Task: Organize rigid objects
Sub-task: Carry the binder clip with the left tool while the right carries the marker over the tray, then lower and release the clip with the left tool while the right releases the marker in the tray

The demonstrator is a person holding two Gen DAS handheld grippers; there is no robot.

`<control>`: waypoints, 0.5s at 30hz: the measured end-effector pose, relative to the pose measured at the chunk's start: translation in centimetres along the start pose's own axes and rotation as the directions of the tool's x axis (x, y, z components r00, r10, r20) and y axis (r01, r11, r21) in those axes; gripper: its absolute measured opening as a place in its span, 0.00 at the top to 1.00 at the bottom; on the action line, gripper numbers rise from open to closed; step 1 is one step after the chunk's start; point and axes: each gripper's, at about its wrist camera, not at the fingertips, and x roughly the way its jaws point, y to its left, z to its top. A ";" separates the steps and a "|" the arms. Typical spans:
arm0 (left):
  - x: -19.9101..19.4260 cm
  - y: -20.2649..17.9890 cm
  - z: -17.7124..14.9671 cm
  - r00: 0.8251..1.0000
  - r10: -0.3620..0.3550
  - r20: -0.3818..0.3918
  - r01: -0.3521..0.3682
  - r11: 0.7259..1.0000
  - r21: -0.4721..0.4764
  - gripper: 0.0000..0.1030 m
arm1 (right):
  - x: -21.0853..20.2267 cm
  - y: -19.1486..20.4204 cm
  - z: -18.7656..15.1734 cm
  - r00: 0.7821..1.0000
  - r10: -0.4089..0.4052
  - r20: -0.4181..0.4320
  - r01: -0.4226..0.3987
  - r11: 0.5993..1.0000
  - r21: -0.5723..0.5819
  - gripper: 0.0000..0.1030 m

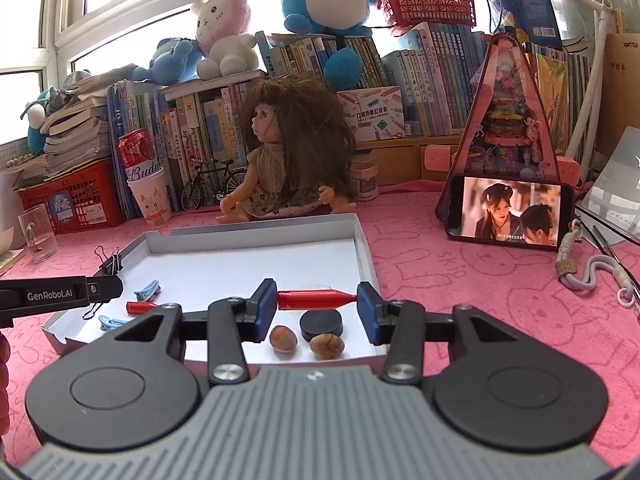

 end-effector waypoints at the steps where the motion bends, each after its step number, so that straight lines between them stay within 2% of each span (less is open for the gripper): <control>1: 0.3 0.0 0.2 1.000 0.003 -0.003 -0.003 1.000 0.000 0.72 | 0.2 0.0 0.0 1.000 0.002 0.000 -0.002 1.000 0.000 0.52; 11: 3.5 -0.9 2.1 0.999 0.051 0.002 -0.051 0.997 0.056 0.72 | 2.7 0.0 0.9 1.000 0.004 -0.003 -0.004 1.000 0.013 0.52; 15: 4.7 -0.8 2.9 0.998 0.058 -0.007 -0.058 0.997 0.046 0.72 | 3.9 -0.2 1.5 1.000 0.001 -0.003 -0.001 1.000 0.016 0.52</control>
